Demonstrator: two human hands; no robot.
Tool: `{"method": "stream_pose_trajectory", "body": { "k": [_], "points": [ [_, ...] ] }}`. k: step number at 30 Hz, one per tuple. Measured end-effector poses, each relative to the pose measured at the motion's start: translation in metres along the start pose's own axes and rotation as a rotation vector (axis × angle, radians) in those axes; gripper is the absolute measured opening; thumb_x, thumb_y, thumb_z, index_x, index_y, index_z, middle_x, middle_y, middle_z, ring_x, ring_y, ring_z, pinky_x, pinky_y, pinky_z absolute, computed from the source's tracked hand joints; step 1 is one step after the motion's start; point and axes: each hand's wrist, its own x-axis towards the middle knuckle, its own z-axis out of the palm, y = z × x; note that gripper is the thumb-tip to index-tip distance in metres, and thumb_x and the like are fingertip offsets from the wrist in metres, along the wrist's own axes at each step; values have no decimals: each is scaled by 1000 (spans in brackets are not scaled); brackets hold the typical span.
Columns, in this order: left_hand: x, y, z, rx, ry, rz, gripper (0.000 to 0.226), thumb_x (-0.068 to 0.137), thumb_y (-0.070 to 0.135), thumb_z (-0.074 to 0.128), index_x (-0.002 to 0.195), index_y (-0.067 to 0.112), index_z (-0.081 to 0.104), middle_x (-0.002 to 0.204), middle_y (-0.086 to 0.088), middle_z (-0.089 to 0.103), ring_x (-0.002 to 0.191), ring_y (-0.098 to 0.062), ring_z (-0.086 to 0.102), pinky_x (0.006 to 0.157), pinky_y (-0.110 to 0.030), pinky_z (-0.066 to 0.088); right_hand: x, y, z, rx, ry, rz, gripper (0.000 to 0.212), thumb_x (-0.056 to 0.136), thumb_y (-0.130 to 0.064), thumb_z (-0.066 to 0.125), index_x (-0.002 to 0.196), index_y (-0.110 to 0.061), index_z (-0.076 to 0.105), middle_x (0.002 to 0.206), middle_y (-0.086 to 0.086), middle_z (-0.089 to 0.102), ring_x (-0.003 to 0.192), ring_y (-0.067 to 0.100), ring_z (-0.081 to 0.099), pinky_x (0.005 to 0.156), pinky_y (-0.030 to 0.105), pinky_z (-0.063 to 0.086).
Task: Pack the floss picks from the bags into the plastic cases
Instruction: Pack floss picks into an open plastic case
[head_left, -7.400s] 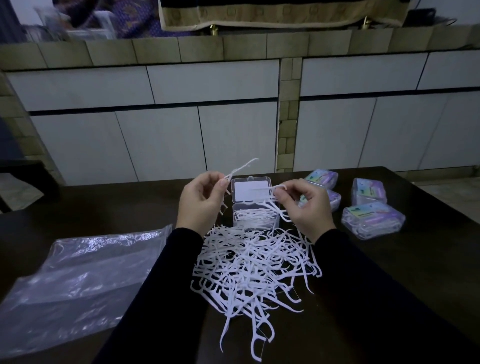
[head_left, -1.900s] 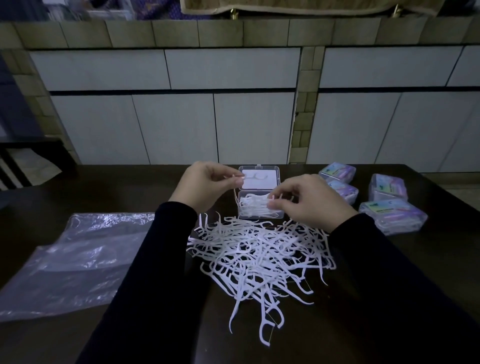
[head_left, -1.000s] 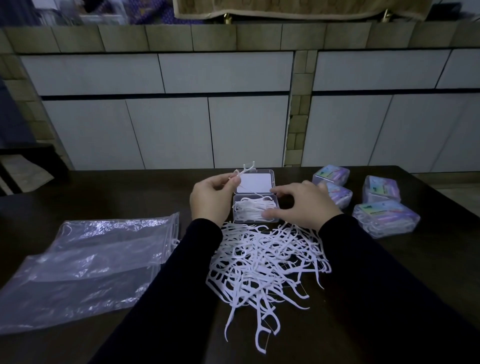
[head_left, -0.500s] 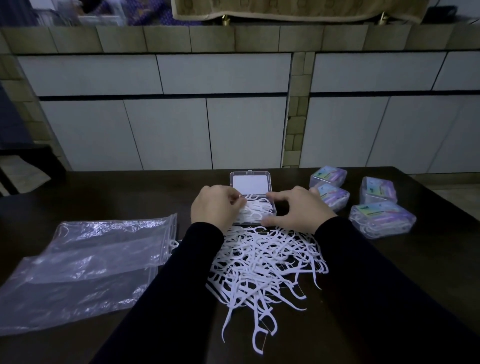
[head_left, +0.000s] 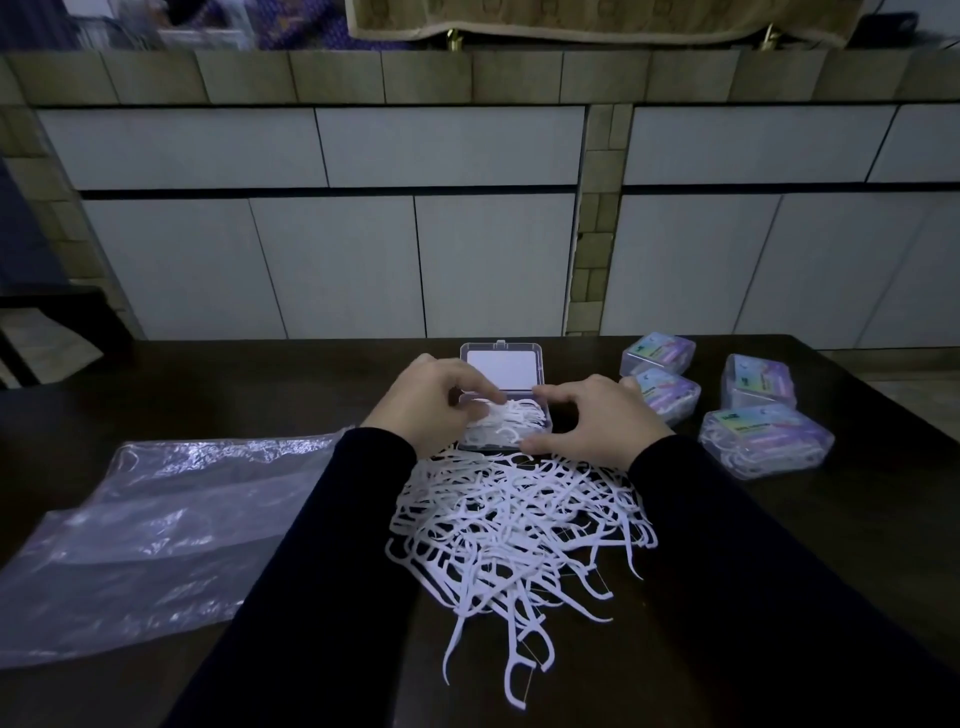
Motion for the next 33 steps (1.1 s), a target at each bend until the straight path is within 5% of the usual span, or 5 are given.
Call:
{"method": "stream_pose_trajectory", "body": {
  "k": [4, 13, 20, 25, 33],
  "points": [
    [-2, 8, 7, 59, -80, 23, 7, 82, 36, 72, 86, 41, 74, 93, 19, 65, 91, -8, 53, 86, -36, 47, 2, 2, 3, -9, 10, -13, 77, 78, -69, 60, 145, -36, 40, 138, -9, 54, 125, 22, 41, 101, 38, 28],
    [0, 17, 21, 241, 42, -33, 24, 95, 34, 53, 111, 31, 70, 110, 6, 62, 105, -13, 47, 89, -30, 42, 0, 1, -1, -4, -1, -9, 75, 80, -64, 62, 146, -34, 39, 141, -6, 52, 127, 24, 38, 104, 39, 27],
    [-6, -2, -8, 123, 3, -352, 12, 87, 40, 64, 92, 31, 68, 86, 12, 66, 78, -4, 60, 64, -23, 45, 6, 5, 5, -14, -8, -12, 77, 77, -70, 60, 144, -36, 40, 139, -6, 54, 127, 22, 42, 106, 40, 26],
    [-6, 1, -7, 164, 33, -362, 12, 90, 30, 63, 81, 26, 71, 81, 7, 69, 56, -3, 54, 52, -21, 40, 3, 5, 2, -20, -14, -13, 77, 77, -69, 61, 144, -36, 41, 139, -6, 54, 127, 22, 42, 107, 41, 27],
    [-4, 13, 0, 215, 161, -326, 13, 93, 29, 59, 83, 30, 68, 79, 12, 60, 77, -11, 55, 68, -23, 37, 6, 8, 3, 0, -31, 50, 78, 76, -70, 61, 145, -43, 36, 135, 8, 48, 122, 31, 39, 102, 39, 31]
  ]
}}
